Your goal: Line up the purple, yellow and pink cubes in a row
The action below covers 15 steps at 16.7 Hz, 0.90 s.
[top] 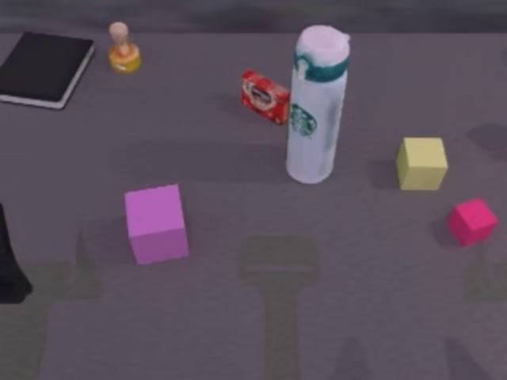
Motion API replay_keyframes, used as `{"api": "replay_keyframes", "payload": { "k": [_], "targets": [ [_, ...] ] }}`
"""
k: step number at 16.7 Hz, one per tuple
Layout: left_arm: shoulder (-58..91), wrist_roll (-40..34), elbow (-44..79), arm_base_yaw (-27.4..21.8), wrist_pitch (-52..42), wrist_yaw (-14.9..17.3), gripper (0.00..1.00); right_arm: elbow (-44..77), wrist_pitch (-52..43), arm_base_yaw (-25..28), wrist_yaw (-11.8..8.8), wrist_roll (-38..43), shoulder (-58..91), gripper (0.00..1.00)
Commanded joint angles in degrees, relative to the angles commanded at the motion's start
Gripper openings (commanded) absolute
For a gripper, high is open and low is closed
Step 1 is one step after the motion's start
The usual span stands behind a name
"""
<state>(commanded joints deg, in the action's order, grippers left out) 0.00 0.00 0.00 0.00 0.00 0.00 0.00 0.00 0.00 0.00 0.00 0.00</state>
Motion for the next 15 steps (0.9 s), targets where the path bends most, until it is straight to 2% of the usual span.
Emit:
{"api": "replay_keyframes", "payload": {
  "k": [4, 7, 11, 15],
  "targets": [
    [0.0, 0.0, 0.0, 0.0, 0.0, 0.0, 1.0, 1.76, -1.19, 0.27, -0.09, -0.19, 1.71, 1.0],
    [0.0, 0.0, 0.0, 0.0, 0.0, 0.0, 1.0, 8.77, -5.91, 1.13, -0.22, -1.0, 8.88, 1.0],
    [0.0, 0.0, 0.0, 0.0, 0.0, 0.0, 1.0, 23.37, -16.38, 2.66, -0.21, -2.92, 27.0, 1.0],
    [0.0, 0.0, 0.0, 0.0, 0.0, 0.0, 1.0, 40.26, -29.56, 4.45, -0.01, -5.39, 52.78, 1.0]
  ]
}}
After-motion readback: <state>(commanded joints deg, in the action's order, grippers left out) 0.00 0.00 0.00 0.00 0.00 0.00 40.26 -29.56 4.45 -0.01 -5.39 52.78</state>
